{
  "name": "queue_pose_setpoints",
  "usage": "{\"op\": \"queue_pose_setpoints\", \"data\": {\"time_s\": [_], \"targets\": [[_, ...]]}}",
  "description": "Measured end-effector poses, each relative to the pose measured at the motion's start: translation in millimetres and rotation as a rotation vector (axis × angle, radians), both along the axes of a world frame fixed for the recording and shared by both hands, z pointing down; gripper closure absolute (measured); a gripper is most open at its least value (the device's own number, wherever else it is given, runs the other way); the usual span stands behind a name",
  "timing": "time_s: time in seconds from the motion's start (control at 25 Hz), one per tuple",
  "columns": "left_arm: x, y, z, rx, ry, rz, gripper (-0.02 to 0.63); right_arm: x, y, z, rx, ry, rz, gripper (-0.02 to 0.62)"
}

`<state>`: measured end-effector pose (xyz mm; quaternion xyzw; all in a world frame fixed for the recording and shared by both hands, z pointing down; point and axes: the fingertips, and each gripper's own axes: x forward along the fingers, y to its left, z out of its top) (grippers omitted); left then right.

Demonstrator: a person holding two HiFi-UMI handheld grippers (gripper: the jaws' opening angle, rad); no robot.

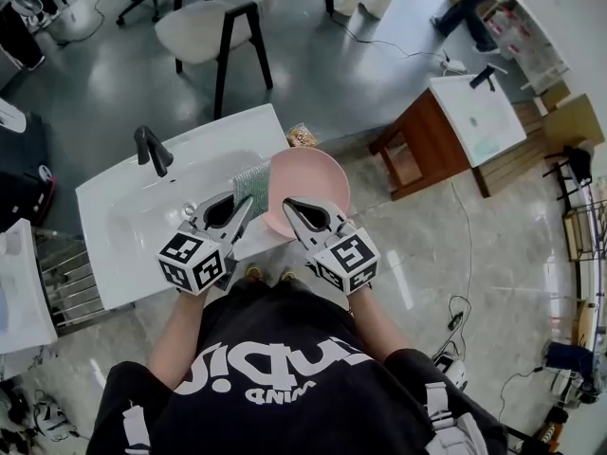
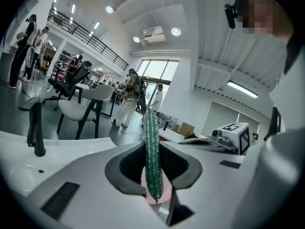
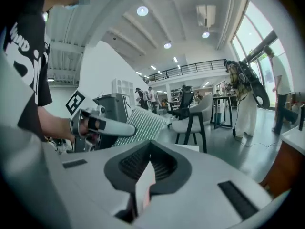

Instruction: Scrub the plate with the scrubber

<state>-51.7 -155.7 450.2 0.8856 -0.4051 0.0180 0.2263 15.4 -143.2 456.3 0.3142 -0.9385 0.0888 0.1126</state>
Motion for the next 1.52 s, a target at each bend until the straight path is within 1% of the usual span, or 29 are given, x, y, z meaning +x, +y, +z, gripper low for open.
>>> {"op": "queue_pose_setpoints", "data": {"time_s": [0.12,0.24,0.32,0.48,0.64,0.88,1.16,1.52], "targets": [[5.3,1.8,-18.6,0.06,-0.017,0.01,0.518,13.4,-2.0,-30.2,0.061,-0.071,0.076,0.575],[7.9,3.3,-28.7,0.112,-0.043,0.013,0.518,27.5,-4.1,-48.4,0.114,-0.123,0.151,0.577],[8.8,3.9,-30.3,0.137,-0.061,0.012,0.518,35.3,-6.2,-54.5,0.137,-0.156,0.194,0.577],[11.3,2.2,-28.5,0.176,-0.073,0.0,0.517,43.3,-12.7,-55.4,0.168,-0.179,0.245,0.576],[12.4,-0.5,-24.8,0.197,-0.072,-0.013,0.518,42.6,-16.9,-49.0,0.172,-0.186,0.268,0.576],[15.0,-1.7,-25.6,0.22,-0.096,-0.024,0.518,42.7,-17.7,-41.8,0.158,-0.194,0.281,0.576],[9.9,-4.9,-21.6,0.219,-0.104,-0.05,0.518,47.6,-23.8,-31.3,0.14,-0.184,0.313,0.577],[10.8,-8.0,-20.0,0.216,-0.107,-0.057,0.518,50.7,-26.6,-23.8,0.121,-0.177,0.324,0.577]]}}
